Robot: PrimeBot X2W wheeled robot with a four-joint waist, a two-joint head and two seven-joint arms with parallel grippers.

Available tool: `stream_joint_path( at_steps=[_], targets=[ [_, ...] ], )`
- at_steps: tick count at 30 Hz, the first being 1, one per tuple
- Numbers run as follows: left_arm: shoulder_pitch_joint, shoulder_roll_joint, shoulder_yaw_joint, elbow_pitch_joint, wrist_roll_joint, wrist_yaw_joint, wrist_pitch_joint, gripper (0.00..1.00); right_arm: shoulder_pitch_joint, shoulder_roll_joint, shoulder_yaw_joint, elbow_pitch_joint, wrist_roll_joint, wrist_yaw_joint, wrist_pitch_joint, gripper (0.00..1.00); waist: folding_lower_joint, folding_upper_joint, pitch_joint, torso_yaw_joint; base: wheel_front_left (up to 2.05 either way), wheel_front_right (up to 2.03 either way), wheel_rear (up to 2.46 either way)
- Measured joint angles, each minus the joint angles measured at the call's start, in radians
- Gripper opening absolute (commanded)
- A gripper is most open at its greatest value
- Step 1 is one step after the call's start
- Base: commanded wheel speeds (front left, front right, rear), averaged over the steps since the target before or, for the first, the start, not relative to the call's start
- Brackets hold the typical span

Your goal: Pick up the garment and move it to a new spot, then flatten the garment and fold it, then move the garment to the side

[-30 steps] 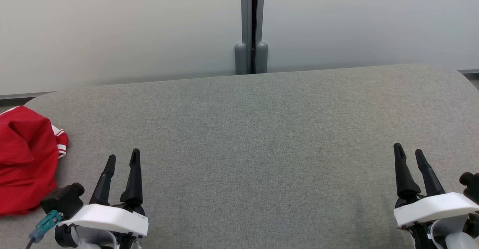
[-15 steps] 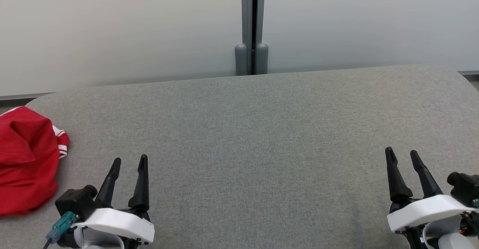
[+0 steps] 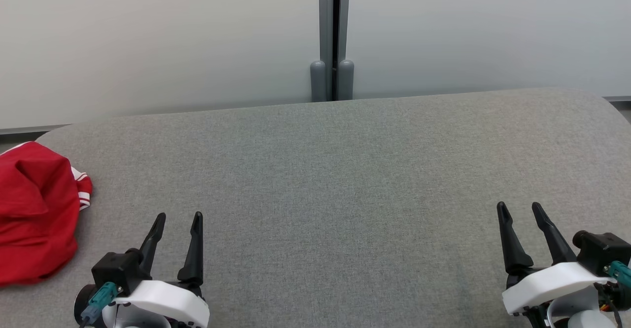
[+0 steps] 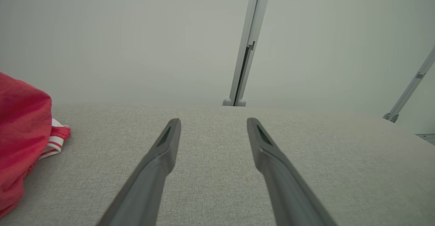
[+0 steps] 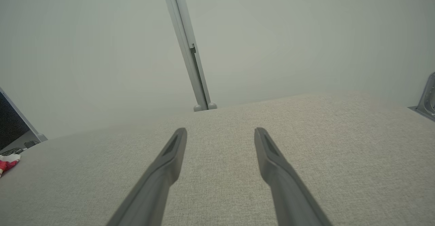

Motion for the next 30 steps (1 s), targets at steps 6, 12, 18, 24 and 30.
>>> stream_joint_path(
  at_steps=[6,12,18,24,30],
  targets=[
    [0.0,0.0,-0.004,0.013,0.047,0.002,-0.013,1.0,0.001,-0.002,0.005,0.006,-0.041,0.001,-0.002,1.0,0.0,0.0,-0.001,0.0,0.0,0.0,0.0],
    [0.0,-0.004,-0.002,0.027,0.074,0.011,-0.024,1.0,0.001,-0.003,0.009,0.008,-0.07,0.001,-0.01,1.0,0.0,0.0,-0.002,0.002,0.0,0.0,0.0],
    [0.0,-0.007,-0.001,0.039,0.102,0.012,-0.035,1.0,0.002,-0.003,0.011,0.009,-0.09,0.001,-0.015,1.0,0.0,0.0,-0.003,0.007,0.0,0.0,0.0],
    [0.0,-0.009,-0.001,0.05,0.125,0.012,-0.048,1.0,0.003,-0.003,0.006,0.012,-0.104,0.001,-0.022,1.0,0.0,0.0,-0.004,0.01,0.0,0.0,0.0],
    [-0.001,-0.011,0.001,0.063,0.137,0.012,-0.055,1.0,0.003,-0.003,0.006,0.017,-0.128,0.001,-0.026,1.0,0.0,0.0,-0.005,0.008,0.0,0.0,0.0]
  ],
)
